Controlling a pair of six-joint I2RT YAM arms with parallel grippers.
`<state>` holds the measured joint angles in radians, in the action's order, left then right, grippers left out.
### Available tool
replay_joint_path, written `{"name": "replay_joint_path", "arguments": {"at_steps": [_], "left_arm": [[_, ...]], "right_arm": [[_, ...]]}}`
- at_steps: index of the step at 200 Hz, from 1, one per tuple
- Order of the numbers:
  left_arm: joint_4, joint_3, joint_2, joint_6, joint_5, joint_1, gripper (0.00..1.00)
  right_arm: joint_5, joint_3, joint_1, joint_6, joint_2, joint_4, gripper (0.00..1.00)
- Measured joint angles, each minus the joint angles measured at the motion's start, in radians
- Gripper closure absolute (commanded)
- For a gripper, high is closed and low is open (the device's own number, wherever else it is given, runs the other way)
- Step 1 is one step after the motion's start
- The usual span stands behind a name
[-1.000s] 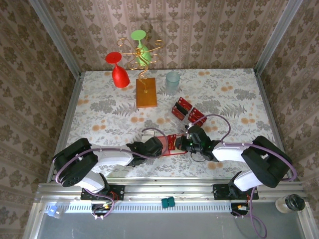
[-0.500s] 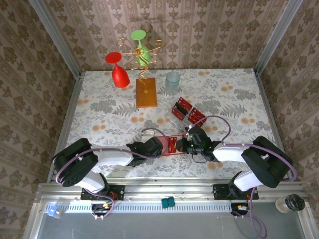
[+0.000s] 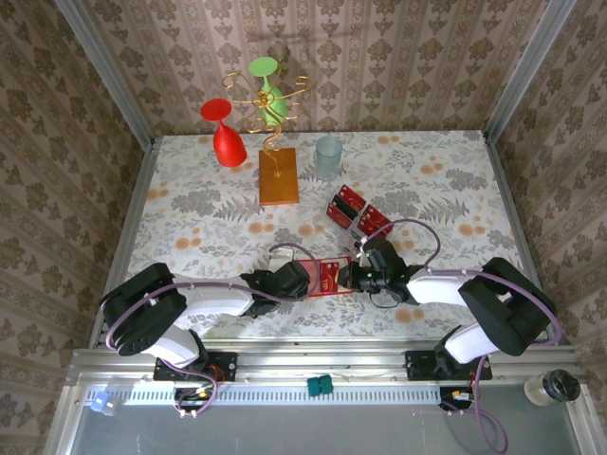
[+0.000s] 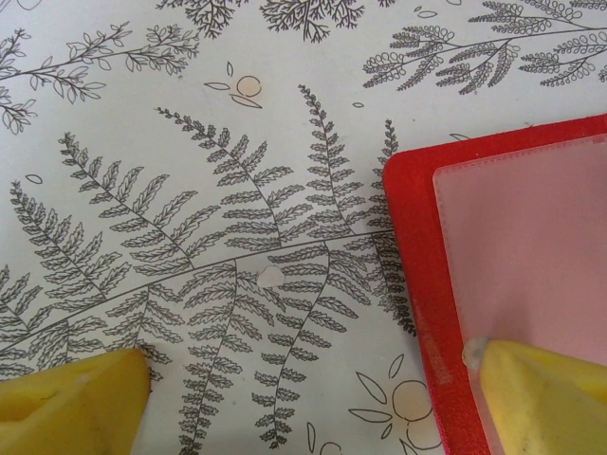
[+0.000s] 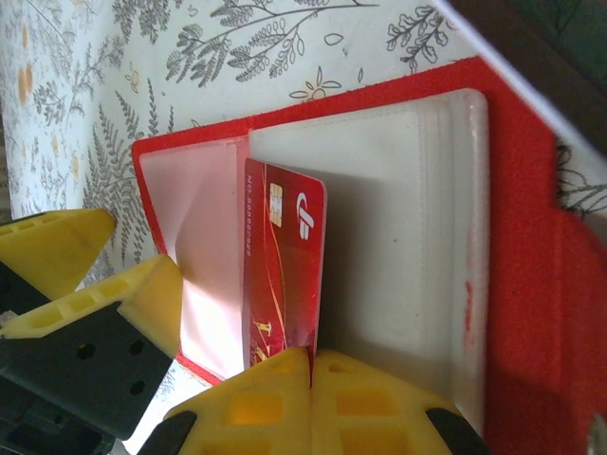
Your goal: Put the credit cards into the card holder
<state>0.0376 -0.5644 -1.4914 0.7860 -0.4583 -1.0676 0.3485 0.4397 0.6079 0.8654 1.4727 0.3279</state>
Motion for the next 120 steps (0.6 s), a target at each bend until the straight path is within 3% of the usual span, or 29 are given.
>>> {"name": "replay_joint_path", "arguments": {"at_steps": [120], "left_arm": [[0.000,0.000,-0.001,0.000,0.000,0.000,0.08]], "right_arm": [[0.086,0.079,-0.024,-0.063,0.080,-0.057,1.00]]}}
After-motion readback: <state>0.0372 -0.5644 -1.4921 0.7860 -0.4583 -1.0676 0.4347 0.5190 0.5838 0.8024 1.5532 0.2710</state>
